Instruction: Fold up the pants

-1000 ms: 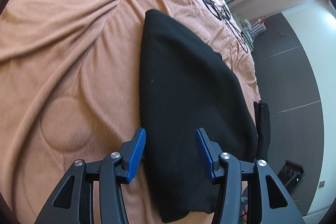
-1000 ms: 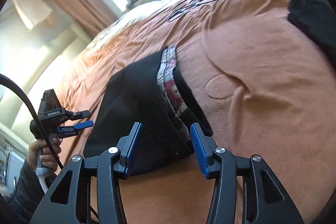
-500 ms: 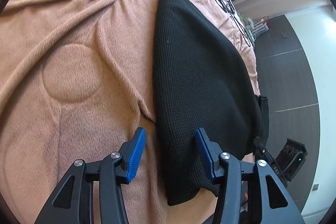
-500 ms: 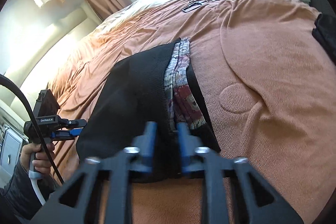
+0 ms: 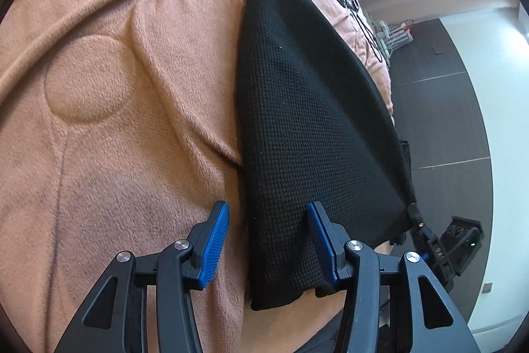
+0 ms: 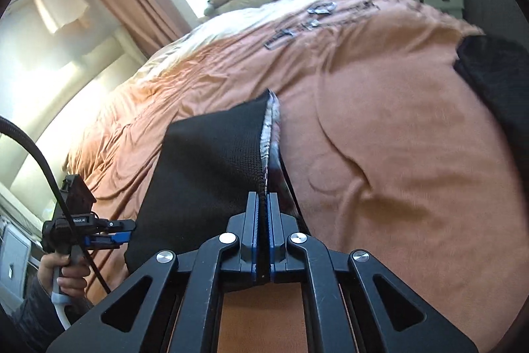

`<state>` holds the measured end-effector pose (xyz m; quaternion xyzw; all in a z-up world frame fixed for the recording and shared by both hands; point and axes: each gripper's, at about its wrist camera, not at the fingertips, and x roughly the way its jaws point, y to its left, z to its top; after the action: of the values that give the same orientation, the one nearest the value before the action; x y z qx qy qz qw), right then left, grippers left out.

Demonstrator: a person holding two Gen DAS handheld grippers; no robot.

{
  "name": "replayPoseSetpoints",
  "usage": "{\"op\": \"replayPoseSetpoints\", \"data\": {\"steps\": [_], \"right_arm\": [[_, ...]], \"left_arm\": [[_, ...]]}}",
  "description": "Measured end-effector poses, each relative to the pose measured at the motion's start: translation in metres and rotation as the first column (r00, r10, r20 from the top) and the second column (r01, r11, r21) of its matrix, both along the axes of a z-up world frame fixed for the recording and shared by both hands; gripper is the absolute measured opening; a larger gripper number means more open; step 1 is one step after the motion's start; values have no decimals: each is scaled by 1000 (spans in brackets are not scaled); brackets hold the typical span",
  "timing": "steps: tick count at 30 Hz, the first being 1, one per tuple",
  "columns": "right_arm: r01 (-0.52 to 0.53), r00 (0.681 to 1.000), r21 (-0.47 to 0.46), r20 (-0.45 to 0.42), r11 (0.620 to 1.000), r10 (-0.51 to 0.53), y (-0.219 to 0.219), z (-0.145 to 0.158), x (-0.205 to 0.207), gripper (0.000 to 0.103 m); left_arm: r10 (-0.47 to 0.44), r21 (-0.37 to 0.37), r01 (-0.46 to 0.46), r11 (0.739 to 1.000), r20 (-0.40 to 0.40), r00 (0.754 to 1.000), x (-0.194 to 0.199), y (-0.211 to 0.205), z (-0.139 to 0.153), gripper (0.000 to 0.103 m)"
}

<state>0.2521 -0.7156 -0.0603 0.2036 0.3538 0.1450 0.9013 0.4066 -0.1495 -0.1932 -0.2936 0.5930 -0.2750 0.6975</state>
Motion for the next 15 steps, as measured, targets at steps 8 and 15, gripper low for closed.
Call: {"op": "replayPoseSetpoints", "data": {"steps": [8,15], "right_arm": [[36,995,35,-93,999,-33,0,-24,6,2],[13,998,20,-56,1000,-11,3,-17,21,64]], "left_arm": [[2,-29,-2,1000,-7,1000,-2,-1,-6,52],[-13,-71,12,997,-18,1000,-10,-4,-7,52]]}}
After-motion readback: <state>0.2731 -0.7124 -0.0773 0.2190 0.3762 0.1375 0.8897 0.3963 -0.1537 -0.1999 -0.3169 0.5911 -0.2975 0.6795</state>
